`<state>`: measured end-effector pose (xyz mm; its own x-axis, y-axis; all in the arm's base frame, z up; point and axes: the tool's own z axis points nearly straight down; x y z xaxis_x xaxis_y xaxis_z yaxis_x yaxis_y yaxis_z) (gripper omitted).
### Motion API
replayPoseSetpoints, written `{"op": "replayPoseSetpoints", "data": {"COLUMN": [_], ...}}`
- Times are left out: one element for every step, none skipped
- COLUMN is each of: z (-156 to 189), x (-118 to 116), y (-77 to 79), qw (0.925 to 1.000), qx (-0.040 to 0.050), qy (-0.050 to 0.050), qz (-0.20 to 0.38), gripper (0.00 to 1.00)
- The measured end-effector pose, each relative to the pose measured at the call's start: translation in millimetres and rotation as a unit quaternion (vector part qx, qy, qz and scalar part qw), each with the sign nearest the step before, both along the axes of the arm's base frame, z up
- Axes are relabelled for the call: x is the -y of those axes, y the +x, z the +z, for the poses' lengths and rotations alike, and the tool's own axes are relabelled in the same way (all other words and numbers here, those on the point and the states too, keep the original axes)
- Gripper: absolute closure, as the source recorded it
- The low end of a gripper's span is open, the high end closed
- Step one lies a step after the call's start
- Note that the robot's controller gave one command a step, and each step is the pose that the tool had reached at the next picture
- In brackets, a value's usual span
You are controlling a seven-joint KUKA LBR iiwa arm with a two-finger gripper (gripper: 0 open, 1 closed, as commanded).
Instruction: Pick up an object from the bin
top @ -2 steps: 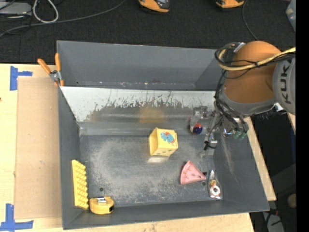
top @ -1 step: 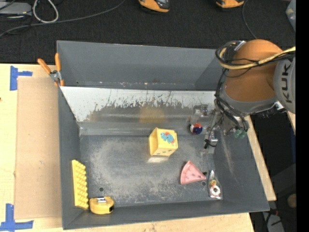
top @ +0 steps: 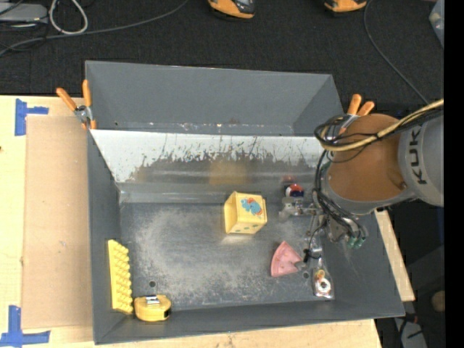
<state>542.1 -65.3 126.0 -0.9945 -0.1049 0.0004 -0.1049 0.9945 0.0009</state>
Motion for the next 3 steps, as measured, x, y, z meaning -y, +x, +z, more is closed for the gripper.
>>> {"op": "replayPoseSetpoints", "data": {"z": [2.9, -28.1, -49.4], "x": [-9.7, 0.9, 4.2], "y": [-66.2, -58.8, -61.2], "qw": [0.9992, 0.9984, 0.9979], "qx": [0.0014, -0.0023, 0.0022], "qy": [0.000, 0.000, 0.001], "qz": [0.041, 0.056, -0.065], "gripper": [0.00, 0.00, 0.00]}}
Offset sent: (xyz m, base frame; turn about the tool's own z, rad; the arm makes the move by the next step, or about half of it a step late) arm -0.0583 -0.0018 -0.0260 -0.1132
